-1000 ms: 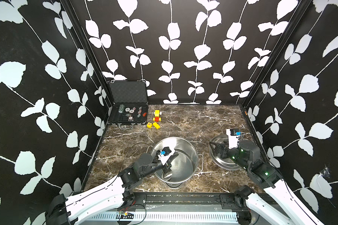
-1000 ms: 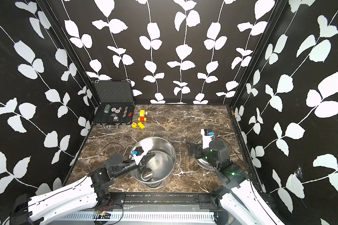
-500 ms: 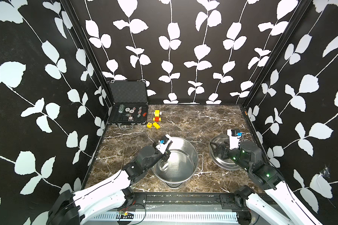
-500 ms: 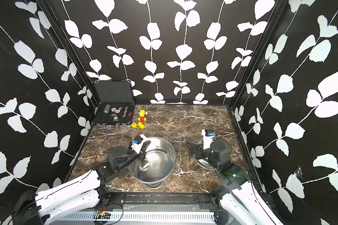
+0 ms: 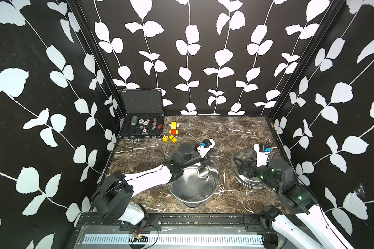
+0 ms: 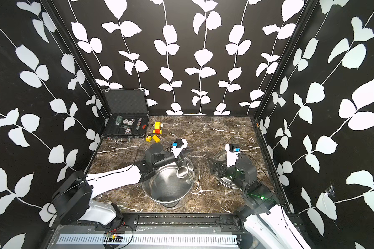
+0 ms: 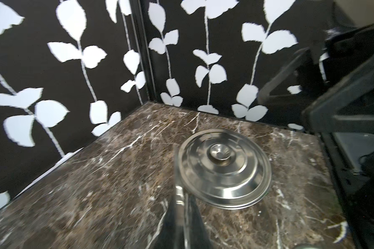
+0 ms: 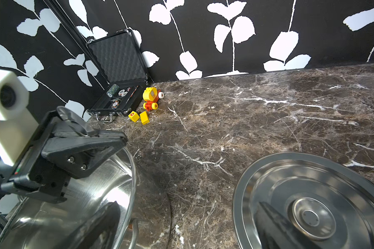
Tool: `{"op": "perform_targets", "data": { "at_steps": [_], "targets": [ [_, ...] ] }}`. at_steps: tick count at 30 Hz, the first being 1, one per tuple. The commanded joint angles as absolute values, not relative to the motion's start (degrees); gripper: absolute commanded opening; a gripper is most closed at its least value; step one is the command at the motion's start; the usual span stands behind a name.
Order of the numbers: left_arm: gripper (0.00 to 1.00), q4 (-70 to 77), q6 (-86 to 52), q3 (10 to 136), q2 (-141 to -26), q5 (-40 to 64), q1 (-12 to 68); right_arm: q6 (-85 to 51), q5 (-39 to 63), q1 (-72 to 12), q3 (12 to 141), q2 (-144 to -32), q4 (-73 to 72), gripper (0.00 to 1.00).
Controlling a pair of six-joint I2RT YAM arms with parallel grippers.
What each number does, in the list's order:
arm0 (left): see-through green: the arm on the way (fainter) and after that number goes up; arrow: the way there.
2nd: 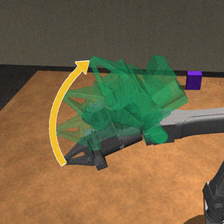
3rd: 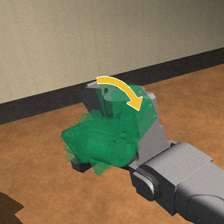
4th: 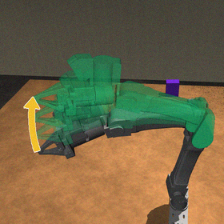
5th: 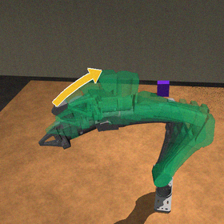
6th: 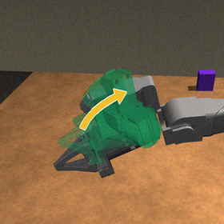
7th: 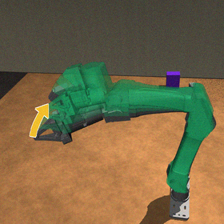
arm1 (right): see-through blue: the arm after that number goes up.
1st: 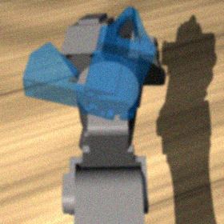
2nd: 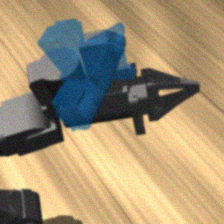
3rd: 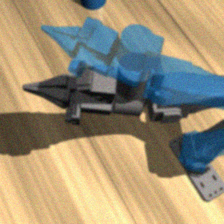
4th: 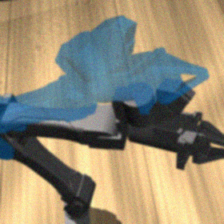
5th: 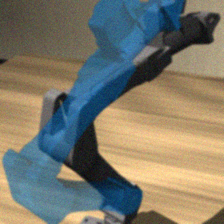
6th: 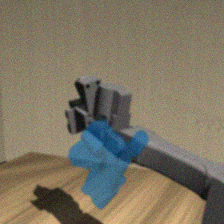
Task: Stir the soup with a spoon
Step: Stir the soup in the pan with a stick.
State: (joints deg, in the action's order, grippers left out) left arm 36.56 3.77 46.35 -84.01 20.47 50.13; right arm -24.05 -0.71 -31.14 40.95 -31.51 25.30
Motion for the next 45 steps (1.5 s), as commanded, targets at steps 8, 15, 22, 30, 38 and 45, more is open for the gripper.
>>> {"op": "perform_targets", "data": {
  "at_steps": [8,15,22,30,38,45],
  "targets": [
    [0.00,38.80,3.96,43.51,-79.39,37.27,54.33,-24.26,-2.14,-31.38,40.65,-30.94,25.55,0.99],
    [0.00,31.20,4.07,36.98,-72.34,35.81,57.61,-24.17,-1.69,-31.38,40.69,-32.30,24.28,0.99],
    [0.00,30.65,-0.80,29.08,-63.58,31.03,58.27,-24.08,-1.17,-31.33,40.72,-34.02,22.91,0.99],
    [0.00,19.69,1.04,24.34,-50.43,17.03,57.06,-24.43,-0.21,-31.38,40.69,-35.42,21.47,0.99],
    [0.00,16.69,-2.00,21.45,-41.83,5.24,49.99,-24.30,-0.14,-31.38,40.69,-34.63,22.03,0.99],
    [0.00,16.26,-0.40,22.89,-42.85,-4.13,48.56,-24.08,-0.42,-31.38,40.57,-34.01,22.52,0.99]
  ]
}}
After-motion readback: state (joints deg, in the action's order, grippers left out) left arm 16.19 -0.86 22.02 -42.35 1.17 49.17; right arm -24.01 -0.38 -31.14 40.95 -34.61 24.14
